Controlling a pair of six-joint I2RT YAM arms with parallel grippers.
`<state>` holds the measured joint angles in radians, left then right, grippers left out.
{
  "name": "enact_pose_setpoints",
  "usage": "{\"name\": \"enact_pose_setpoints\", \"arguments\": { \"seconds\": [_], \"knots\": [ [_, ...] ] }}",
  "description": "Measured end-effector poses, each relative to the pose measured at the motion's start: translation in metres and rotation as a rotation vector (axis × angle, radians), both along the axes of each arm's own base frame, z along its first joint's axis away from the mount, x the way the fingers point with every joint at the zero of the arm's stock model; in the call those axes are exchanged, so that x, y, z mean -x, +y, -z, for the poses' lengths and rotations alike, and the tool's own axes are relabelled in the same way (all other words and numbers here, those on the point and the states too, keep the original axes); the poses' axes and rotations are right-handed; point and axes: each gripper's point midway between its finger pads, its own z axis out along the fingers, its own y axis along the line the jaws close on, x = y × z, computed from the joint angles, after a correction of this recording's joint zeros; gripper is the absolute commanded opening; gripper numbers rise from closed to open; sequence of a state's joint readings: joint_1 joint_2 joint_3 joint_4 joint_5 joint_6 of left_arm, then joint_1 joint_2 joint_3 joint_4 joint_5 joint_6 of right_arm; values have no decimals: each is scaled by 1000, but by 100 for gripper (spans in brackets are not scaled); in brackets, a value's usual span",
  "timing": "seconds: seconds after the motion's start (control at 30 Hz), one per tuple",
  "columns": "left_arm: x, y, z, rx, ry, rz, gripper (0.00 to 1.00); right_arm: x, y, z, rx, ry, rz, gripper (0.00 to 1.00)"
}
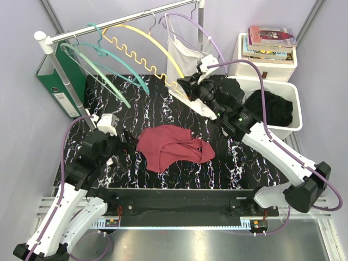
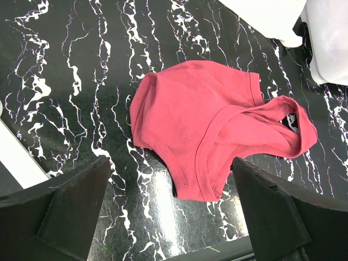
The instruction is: Place the tank top on the hanger
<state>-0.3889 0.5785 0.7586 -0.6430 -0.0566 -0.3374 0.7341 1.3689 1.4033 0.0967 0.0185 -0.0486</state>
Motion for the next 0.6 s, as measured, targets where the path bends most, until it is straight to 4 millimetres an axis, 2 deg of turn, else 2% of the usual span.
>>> {"name": "enact_pose_setpoints", "arguments": {
  "seconds": [0.27, 0.43, 0.6],
  "knots": [
    [-1, -1, 2, -2, 11, -2, 99, 8, -20, 21, 16, 29, 56, 0],
    [-1, 0, 3, -3, 11, -3, 94, 22, -39, 58, 41, 98, 85, 0],
    [-2, -2, 10, 14, 36, -17, 93, 41, -63, 98, 53, 188, 129, 0]
  ]
}}
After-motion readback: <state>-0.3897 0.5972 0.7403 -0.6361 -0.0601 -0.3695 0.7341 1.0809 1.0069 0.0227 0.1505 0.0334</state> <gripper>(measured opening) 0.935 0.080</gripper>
